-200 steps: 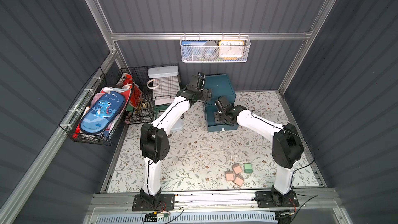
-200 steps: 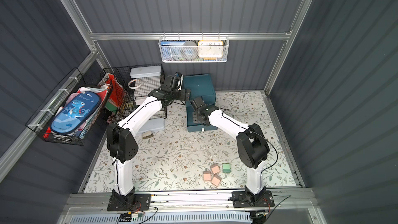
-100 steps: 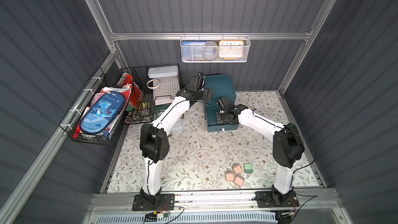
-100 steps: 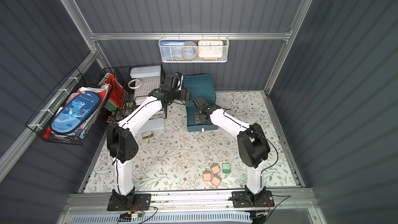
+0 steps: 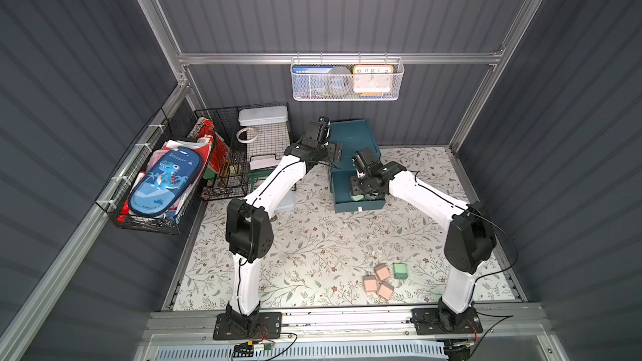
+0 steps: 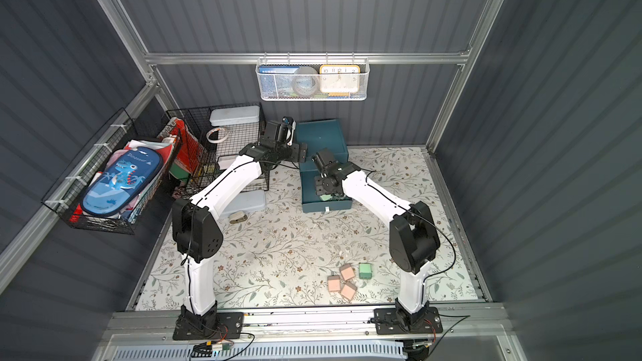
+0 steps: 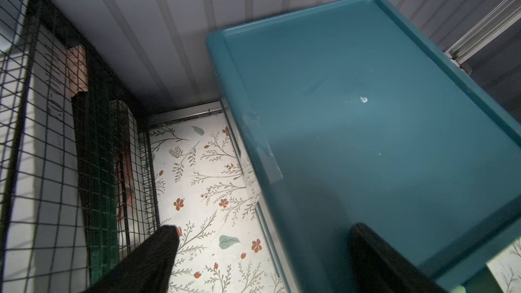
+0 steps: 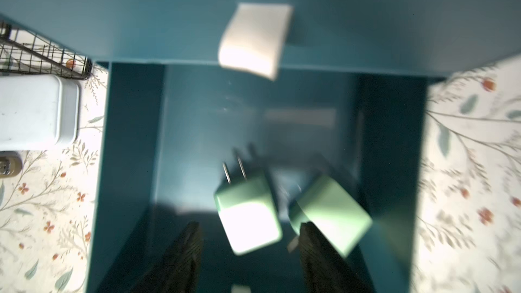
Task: Place the plugs into the drawer by color
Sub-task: Pick up the plug from the center of the board.
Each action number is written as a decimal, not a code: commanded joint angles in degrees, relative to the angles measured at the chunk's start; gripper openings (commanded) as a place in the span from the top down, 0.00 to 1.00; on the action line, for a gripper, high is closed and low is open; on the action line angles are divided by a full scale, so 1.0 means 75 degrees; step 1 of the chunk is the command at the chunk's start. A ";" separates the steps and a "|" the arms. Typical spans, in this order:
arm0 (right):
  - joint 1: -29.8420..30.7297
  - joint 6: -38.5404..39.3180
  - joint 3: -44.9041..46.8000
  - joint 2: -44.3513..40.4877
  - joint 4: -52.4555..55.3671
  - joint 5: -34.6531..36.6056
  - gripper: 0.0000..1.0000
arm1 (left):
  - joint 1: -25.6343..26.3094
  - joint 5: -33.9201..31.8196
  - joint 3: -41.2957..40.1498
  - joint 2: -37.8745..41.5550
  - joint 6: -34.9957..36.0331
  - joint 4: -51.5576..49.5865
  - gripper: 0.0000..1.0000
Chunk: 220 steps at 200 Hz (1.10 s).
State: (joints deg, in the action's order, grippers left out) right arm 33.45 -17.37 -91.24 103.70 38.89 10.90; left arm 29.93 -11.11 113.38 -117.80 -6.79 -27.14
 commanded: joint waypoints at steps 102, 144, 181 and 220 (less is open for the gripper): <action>0.0695 -0.3434 0.6002 -0.5916 0.2586 0.0106 0.41 | 0.0052 0.0256 -0.0152 -0.0199 0.0175 -0.1052 0.01; 0.1251 -0.4119 0.6790 -0.5521 0.1830 -0.0189 0.37 | 0.0075 0.0350 -0.0197 -0.0244 0.0136 -0.1047 0.01; 0.1270 -0.4233 0.7381 -0.5284 0.0827 -0.0252 0.37 | 0.0075 0.0352 -0.0188 -0.0200 0.0140 -0.1034 0.01; 0.1270 -0.4115 0.7334 -0.4706 0.0769 -0.0225 0.35 | 0.0099 0.0365 -0.0235 -0.0203 0.0128 -0.1012 0.01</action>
State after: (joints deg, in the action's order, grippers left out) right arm 42.81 -47.62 -36.29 66.67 46.37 8.84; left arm 30.02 -9.47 113.43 -117.80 -6.79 -27.29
